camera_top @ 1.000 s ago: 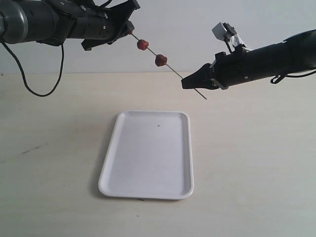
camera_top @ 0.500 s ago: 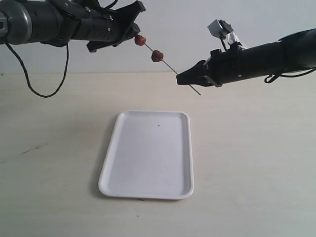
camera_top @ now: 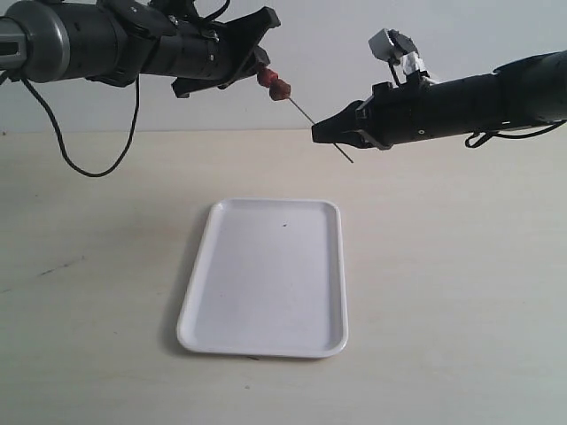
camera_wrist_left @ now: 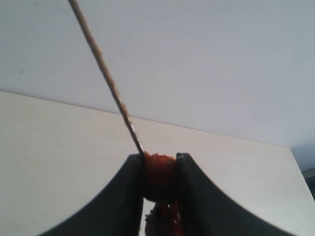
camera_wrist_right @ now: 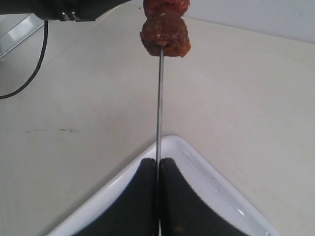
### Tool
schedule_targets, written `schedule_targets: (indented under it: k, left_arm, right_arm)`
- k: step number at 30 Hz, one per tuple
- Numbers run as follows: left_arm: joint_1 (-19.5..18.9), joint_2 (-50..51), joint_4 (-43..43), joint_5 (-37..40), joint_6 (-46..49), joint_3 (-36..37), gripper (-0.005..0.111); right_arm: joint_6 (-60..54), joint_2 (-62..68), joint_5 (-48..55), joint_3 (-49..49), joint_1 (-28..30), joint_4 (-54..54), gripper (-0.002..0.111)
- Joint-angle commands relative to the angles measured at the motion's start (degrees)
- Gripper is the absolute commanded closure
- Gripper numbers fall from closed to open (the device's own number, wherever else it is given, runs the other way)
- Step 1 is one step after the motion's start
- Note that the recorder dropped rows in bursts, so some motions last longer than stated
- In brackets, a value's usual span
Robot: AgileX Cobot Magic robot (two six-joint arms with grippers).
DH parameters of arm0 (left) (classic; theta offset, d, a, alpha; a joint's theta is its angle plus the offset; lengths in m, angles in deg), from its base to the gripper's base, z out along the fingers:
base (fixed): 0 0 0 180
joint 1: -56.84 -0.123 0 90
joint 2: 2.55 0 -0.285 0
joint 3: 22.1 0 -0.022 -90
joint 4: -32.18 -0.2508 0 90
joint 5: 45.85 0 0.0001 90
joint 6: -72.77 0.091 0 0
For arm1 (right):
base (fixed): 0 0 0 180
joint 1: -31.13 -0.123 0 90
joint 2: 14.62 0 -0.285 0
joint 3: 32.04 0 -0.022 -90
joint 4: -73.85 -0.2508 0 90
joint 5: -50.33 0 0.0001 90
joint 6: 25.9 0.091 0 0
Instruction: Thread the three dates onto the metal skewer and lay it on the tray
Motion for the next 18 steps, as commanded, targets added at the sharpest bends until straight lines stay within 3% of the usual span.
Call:
schedule_targets:
  k: [1, 5, 12, 18]
  left_arm:
    - [0.40, -0.64, -0.38, 0.62, 1.51, -0.09, 0.082]
    - [0.40, -0.64, -0.38, 0.62, 2.91, -0.09, 0.081]
    - [0.30, -0.64, -0.38, 0.18, 3.02, -0.09, 0.063]
    - [0.09, -0.67, -0.48, 0.03, 3.02, -0.09, 0.062]
  right_arm:
    - [-1.14, -0.05, 0.36, -0.39, -0.23, -1.26, 0.108]
    - [-1.14, -0.05, 0.36, -0.39, -0.23, -1.26, 0.108]
    - [-1.14, -0.05, 0.38, -0.39, -0.16, -0.89, 0.108]
    - [-1.14, -0.05, -0.04, -0.39, -0.16, -0.25, 0.108]
